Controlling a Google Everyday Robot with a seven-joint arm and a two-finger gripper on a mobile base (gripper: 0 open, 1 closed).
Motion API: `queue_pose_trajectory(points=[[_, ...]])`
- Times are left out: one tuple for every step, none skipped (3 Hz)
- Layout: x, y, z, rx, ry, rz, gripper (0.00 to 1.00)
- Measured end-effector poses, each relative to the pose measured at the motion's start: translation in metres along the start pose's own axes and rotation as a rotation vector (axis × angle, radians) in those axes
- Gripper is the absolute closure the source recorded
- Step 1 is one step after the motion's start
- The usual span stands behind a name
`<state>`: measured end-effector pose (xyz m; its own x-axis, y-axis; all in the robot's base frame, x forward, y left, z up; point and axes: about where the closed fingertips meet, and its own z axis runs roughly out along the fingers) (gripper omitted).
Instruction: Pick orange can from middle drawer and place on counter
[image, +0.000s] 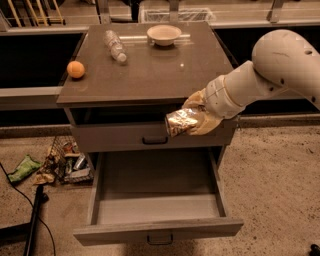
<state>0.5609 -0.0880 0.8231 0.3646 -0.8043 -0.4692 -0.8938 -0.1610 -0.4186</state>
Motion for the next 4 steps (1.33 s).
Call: queue_pose_trajectory(points=[[0.009, -0.02, 0.007, 0.036, -0.005, 0.022, 1.0], [0.015, -0.068, 0.005, 0.099, -0.021, -0.007, 1.0], [0.015, -0.122, -0.01, 0.205, -0.026, -0.033, 1.0], [0.02, -0.161, -0.012, 0.293, -0.058, 0.009, 1.0]])
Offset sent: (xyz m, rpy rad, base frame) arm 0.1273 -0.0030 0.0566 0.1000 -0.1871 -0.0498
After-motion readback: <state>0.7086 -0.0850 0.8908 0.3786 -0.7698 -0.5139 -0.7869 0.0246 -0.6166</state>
